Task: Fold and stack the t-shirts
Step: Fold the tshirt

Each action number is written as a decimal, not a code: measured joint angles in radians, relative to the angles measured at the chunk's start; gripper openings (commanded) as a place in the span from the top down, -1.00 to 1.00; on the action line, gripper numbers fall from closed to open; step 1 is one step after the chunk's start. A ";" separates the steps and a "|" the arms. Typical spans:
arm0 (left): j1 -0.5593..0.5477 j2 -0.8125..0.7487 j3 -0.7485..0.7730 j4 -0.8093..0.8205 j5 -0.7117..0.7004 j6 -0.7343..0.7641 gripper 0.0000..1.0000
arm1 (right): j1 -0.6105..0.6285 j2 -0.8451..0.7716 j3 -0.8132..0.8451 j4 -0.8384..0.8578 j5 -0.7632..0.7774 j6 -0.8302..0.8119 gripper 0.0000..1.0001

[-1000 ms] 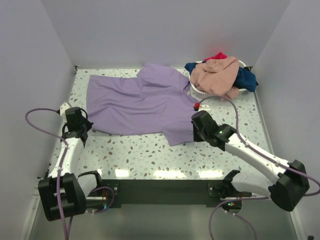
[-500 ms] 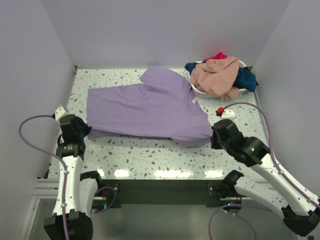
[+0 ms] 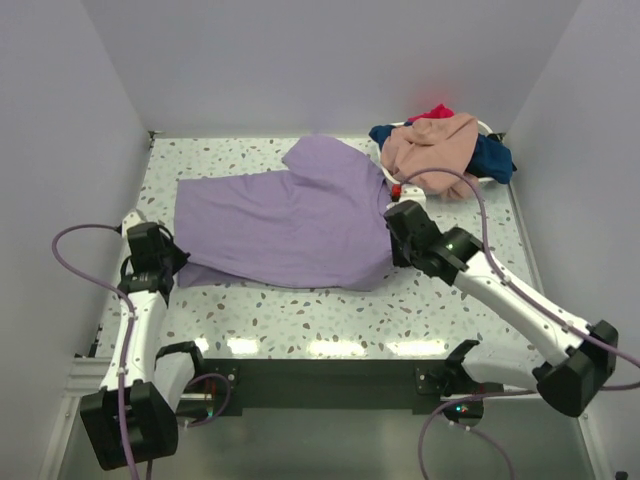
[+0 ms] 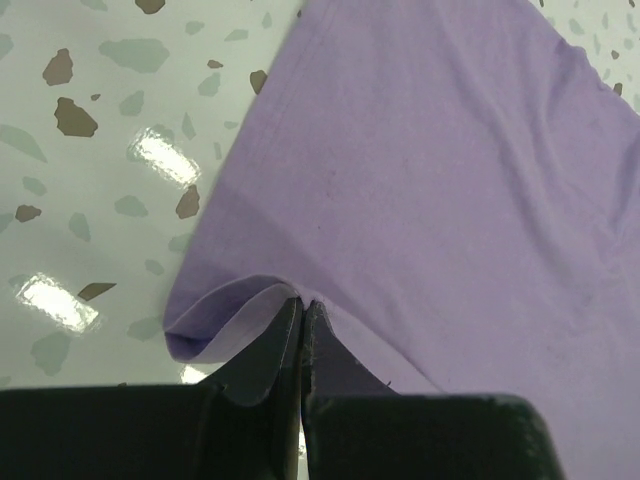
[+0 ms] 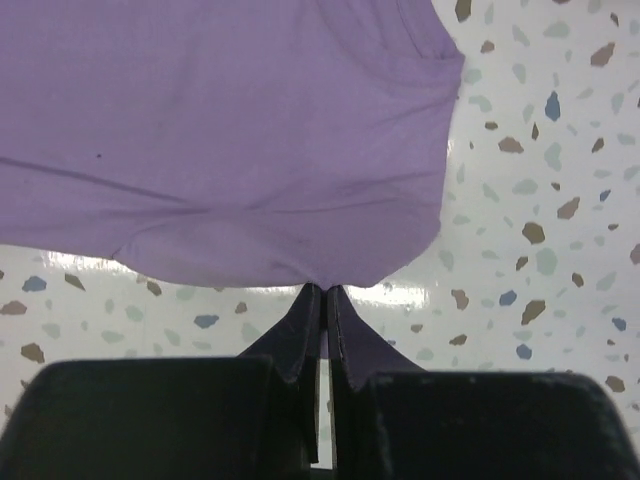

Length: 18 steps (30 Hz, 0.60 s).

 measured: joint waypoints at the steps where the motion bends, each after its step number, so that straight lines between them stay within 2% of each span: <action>1: 0.000 0.008 -0.003 0.014 0.000 -0.002 1.00 | -0.001 0.045 0.026 0.023 0.003 -0.017 1.00; 8: 0.023 0.060 -0.014 0.084 -0.004 -0.018 1.00 | -0.062 0.294 0.192 0.135 0.008 -0.120 1.00; 18: 0.071 0.158 -0.016 0.161 -0.009 -0.027 1.00 | -0.151 0.579 0.378 0.184 -0.001 -0.219 1.00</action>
